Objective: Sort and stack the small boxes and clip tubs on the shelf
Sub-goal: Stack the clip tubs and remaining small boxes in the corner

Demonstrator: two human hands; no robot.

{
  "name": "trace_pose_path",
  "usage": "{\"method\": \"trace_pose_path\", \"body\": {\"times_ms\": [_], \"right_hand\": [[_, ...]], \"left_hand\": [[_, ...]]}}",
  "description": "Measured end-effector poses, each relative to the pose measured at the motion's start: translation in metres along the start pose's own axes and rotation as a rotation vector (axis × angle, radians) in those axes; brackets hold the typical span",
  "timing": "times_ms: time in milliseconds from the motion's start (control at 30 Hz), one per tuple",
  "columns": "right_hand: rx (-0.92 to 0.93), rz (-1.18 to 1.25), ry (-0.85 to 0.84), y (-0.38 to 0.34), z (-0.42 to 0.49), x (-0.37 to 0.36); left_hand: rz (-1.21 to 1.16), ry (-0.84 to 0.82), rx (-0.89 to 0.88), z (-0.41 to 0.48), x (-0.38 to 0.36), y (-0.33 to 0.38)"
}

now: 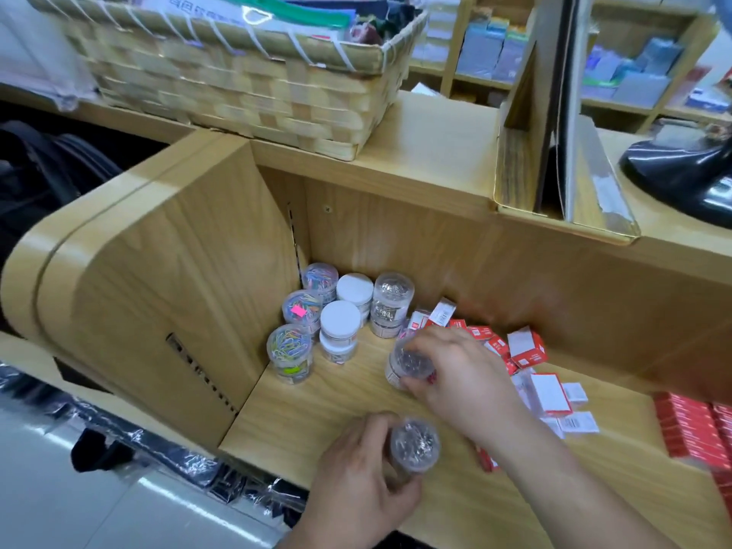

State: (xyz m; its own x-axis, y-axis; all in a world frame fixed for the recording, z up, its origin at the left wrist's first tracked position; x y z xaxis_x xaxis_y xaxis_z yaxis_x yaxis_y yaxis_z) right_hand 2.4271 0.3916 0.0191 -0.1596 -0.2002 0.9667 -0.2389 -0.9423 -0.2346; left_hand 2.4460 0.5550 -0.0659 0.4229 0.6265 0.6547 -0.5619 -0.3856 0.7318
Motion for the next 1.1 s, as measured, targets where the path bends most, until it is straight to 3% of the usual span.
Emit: {"method": "trace_pose_path", "body": {"times_ms": [167,267,367,533,933,1100], "right_hand": [[0.044,-0.012,-0.06,-0.018,0.033,-0.036],[0.017,0.025,-0.042,-0.021,0.035,-0.049],[-0.007,0.167,0.089,-0.013,0.026,-0.05],[-0.053,0.264,0.186,-0.002,0.008,-0.032],[-0.091,0.291,-0.012,-0.012,-0.003,-0.041],[-0.092,0.342,0.012,-0.009,-0.006,-0.037]], "left_hand": [[0.021,0.096,0.194,0.014,0.043,-0.046],[-0.009,0.079,0.165,0.018,0.047,-0.043],[-0.03,0.071,0.132,0.021,0.044,-0.039],[0.063,0.081,0.052,0.033,0.039,-0.033],[0.157,0.077,0.016,0.045,0.04,-0.039],[0.17,0.055,0.012,0.042,0.048,-0.039]]}}
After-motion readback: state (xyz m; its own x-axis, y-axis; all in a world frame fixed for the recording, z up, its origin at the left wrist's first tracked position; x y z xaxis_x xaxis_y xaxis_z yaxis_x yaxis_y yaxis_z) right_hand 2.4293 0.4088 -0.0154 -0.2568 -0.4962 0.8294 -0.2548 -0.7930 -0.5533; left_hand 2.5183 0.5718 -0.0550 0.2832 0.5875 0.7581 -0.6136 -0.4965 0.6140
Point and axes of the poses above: each hand's wrist, its own z-axis towards the middle knuckle, its own x-axis out of the back of the hand, y = z × x, the point moved 5 cm from there along z, towards the middle knuckle, and after that the axes turned 8 degrees about x, right-handed, at the moved point
